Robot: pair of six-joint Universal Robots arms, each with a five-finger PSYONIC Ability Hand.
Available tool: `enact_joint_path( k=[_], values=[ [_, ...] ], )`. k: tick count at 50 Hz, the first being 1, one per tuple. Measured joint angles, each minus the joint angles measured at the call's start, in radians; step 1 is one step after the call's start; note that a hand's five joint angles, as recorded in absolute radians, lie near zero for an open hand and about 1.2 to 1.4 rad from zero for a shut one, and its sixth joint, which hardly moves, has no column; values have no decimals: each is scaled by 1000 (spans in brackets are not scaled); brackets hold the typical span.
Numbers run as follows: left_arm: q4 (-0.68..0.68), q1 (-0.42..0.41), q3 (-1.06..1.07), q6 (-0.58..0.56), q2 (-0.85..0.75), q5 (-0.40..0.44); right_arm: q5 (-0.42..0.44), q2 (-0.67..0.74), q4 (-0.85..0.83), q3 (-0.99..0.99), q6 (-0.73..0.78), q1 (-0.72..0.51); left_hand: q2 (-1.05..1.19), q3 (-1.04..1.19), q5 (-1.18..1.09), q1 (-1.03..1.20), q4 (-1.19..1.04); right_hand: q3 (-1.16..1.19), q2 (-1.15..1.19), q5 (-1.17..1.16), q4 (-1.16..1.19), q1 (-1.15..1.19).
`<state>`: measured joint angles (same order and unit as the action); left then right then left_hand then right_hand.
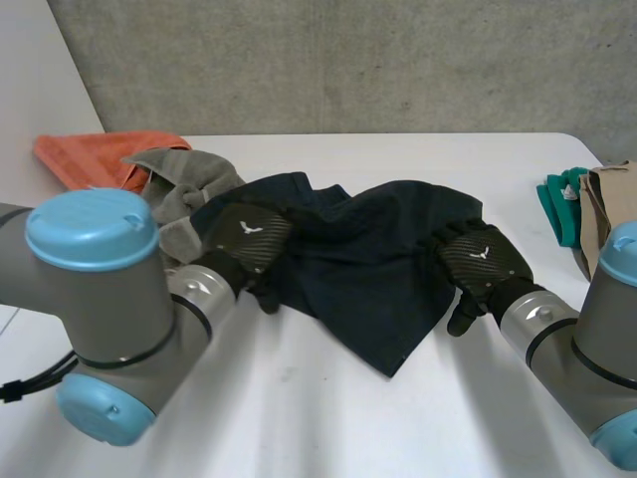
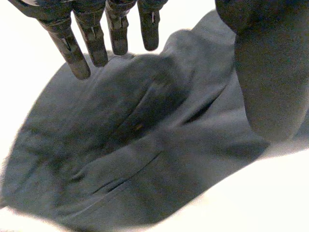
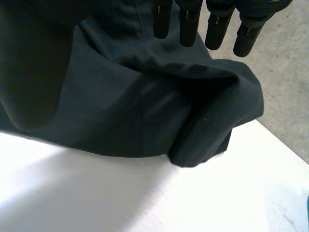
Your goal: Fold the laundry.
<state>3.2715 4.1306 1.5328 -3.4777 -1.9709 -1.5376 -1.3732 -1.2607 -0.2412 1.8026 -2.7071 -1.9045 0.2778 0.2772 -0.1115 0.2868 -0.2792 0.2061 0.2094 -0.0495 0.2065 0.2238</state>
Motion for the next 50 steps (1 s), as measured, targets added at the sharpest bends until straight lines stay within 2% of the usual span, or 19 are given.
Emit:
enact_joint_path(
  k=[6,12,21,25,29,34,35,36,37,38,39,40,48,50],
  values=[
    [45,116,20,-168,-45,35,0,1,-1,-2,3,11,29,28,-26,29,-33,0,0,0,0,0],
    [131,192,11,-257,-110,102,-2,13,-1,-4,6,8,29,28,-26,29,-33,0,0,0,0,0],
    [381,232,-46,-286,-232,210,-7,32,-1,-4,7,5,29,28,-26,29,-34,0,0,0,0,0],
    [423,240,-109,-329,-301,232,-7,37,-2,-4,7,10,29,28,-26,29,-34,0,0,0,0,0],
    [405,257,-196,-397,-378,232,-7,40,-3,-5,7,17,35,35,-35,33,-39,0,0,0,0,0],
    [358,277,-293,-445,-445,221,-6,47,-6,-8,8,23,147,149,-135,164,-150,0,0,0,0,0],
    [343,283,-327,-452,-464,215,-7,50,-6,-10,8,24,420,420,-390,464,-421,0,0,0,0,0],
    [337,286,-345,-454,-472,212,-7,53,-7,-11,9,25,551,532,-497,572,-534,0,0,0,0,0],
    [335,286,-351,-454,-474,211,-7,54,-7,-11,9,25,551,532,-497,572,-534,0,0,0,0,0],
    [331,289,-380,-453,-482,203,-7,59,-7,-14,10,26,819,814,-757,815,-808,0,0,0,0,0],
    [332,289,-394,-452,-484,198,-7,61,-7,-15,10,26,819,814,-757,815,-808,-1,0,0,0,0],
    [336,288,-412,-449,-483,189,-8,64,-7,-16,11,27,900,892,-825,853,-899,0,0,0,0,0],
    [426,271,-523,-389,-404,106,-10,70,-8,-23,13,29,916,911,-825,853,-920,0,0,0,0,0],
    [447,255,-588,-313,-346,100,-11,67,-7,-24,14,31,917,911,-825,853,-920,-1,0,0,0,0]
  ],
)
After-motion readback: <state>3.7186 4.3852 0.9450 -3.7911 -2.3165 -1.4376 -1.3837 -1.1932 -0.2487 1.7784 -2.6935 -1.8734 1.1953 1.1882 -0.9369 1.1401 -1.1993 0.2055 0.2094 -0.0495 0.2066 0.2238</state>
